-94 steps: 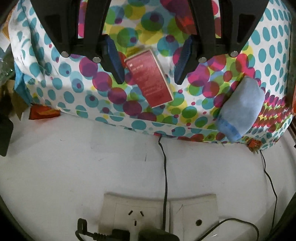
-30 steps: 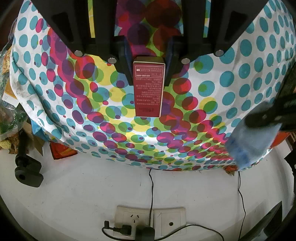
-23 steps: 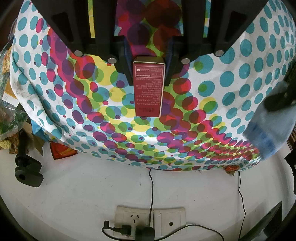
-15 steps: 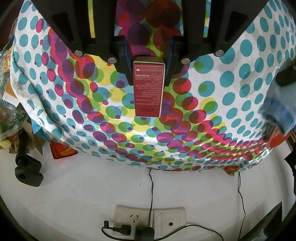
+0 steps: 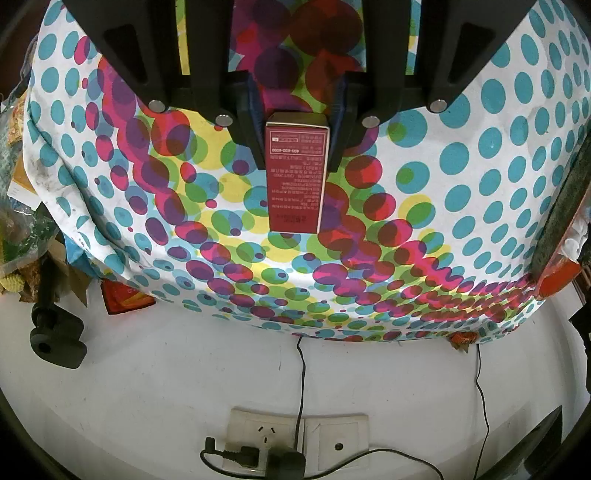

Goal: Organize objects
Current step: 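Carry the blue sock into the red tray and open the left gripper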

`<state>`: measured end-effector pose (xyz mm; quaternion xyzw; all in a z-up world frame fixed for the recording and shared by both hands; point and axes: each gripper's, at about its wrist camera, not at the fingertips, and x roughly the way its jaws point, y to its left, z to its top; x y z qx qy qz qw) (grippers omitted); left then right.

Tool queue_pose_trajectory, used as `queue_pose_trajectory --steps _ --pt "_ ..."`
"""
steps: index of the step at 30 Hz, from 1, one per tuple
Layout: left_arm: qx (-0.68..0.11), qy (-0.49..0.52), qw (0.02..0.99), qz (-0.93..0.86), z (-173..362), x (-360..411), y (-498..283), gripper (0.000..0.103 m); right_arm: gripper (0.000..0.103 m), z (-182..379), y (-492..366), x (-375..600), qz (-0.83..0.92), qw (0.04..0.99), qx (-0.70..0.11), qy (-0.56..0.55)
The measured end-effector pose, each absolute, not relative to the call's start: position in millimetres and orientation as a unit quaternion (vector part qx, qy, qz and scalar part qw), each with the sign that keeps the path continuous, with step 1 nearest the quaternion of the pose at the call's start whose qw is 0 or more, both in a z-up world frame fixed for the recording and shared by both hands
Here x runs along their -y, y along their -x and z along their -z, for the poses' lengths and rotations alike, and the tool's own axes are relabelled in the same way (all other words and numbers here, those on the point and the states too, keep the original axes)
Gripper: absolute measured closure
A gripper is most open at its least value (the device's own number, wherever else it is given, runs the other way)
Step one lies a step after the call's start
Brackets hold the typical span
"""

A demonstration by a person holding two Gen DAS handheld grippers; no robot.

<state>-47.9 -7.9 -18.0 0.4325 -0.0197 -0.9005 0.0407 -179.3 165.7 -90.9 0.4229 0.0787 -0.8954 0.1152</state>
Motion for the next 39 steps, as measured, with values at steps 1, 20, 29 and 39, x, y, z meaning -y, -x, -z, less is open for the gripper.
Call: queue_pose_trajectory --steps 1,20,29,39 --pt "0.016 -0.433 0.043 0.900 17 12 46 0.076 0.072 91 179 -165 0.895 0.115 -0.079 -0.423" --pt "-0.043 -0.412 0.101 0.904 -11 86 24 0.076 0.072 90 180 -166 0.896 0.113 -0.090 -0.420" --pt "-0.065 -0.410 0.141 0.899 -11 128 20 0.075 0.072 90 180 -166 0.896 0.115 -0.092 -0.420" --pt "-0.082 -0.412 0.191 0.887 1 171 22 0.075 0.072 90 180 -167 0.895 0.116 -0.092 -0.420"
